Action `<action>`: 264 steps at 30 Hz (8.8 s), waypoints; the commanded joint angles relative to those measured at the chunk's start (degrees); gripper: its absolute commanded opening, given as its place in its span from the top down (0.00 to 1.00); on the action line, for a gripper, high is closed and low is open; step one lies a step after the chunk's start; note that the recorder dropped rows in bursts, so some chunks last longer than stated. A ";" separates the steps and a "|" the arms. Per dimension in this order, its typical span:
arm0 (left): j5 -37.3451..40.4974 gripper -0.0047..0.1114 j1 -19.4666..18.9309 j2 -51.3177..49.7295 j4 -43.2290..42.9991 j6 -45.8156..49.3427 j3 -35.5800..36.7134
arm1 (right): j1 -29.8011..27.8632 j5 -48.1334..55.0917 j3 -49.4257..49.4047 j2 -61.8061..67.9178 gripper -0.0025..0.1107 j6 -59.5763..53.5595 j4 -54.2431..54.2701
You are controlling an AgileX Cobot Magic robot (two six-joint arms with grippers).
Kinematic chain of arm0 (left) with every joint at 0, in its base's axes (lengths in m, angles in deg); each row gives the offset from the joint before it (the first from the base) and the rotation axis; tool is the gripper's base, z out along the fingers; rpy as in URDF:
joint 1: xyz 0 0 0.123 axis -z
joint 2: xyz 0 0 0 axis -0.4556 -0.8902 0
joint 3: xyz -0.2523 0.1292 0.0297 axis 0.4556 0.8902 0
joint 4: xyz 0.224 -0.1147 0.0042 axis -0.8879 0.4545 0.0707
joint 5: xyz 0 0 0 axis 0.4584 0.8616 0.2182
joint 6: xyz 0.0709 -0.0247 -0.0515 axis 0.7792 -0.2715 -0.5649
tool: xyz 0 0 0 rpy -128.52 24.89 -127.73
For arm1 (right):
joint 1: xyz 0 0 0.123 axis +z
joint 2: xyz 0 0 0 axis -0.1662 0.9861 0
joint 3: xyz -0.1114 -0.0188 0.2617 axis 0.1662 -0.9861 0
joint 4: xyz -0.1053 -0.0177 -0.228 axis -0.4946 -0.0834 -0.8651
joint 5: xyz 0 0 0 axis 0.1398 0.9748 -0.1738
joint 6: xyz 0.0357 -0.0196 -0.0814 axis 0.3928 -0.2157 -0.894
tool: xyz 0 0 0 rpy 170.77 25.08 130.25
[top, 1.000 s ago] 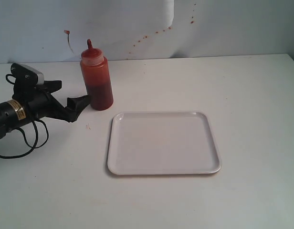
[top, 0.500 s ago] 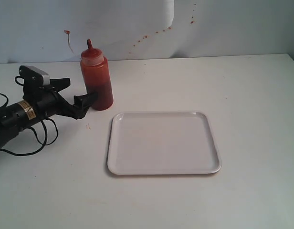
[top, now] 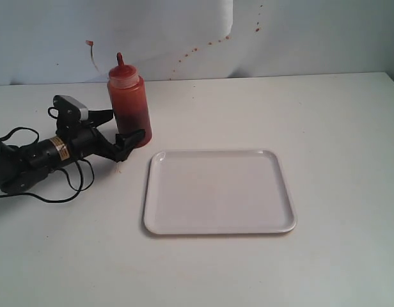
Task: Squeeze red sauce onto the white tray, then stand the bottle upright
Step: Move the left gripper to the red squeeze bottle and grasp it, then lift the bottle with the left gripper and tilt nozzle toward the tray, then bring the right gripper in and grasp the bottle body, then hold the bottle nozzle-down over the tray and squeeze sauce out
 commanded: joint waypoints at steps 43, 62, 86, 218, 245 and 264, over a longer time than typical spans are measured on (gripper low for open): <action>-0.93 0.96 -4.69 10.96 -19.72 1.12 -1.61 | -0.30 -0.11 -0.19 -0.37 0.98 -0.17 0.13; 15.69 0.96 3.92 34.73 -21.67 11.03 19.25 | -0.30 -23.44 -0.19 -0.37 0.98 0.05 25.43; 21.53 0.96 15.95 34.73 24.90 96.29 14.87 | 20.43 -11.58 56.11 63.03 0.76 -28.62 24.61; 15.55 0.96 21.98 34.63 22.53 126.08 10.21 | 22.30 22.33 86.92 109.81 0.36 -63.17 53.82; 15.55 0.96 21.98 34.63 22.53 126.08 10.21 | 22.30 24.33 86.92 109.81 0.98 -65.70 53.54; 16.89 0.96 21.98 34.63 22.53 125.84 10.21 | 22.30 24.33 86.92 109.81 0.98 -65.70 53.98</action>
